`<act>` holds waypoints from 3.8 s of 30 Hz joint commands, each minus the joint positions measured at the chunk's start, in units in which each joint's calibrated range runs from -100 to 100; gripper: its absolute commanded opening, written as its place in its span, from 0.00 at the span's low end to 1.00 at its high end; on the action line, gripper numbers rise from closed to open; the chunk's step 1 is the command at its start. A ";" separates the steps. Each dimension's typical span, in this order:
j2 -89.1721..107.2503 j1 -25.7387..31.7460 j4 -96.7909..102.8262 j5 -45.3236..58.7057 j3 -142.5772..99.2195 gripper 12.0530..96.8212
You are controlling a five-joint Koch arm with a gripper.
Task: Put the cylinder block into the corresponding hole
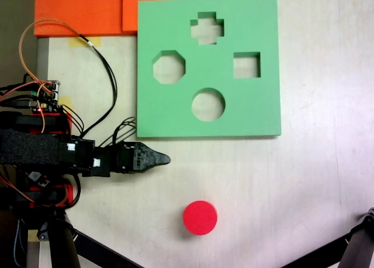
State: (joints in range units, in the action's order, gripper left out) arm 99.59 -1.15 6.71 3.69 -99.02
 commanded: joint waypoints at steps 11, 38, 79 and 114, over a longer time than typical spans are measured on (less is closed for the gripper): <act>0.41 0.10 -5.60 0.20 -0.98 0.44; 0.41 -4.25 40.53 -49.13 -0.98 0.47; -90.51 -8.11 92.81 -52.65 21.85 0.98; -107.83 -6.30 93.29 -52.80 34.71 0.84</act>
State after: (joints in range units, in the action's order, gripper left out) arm -8.34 -7.50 92.76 -49.06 -65.51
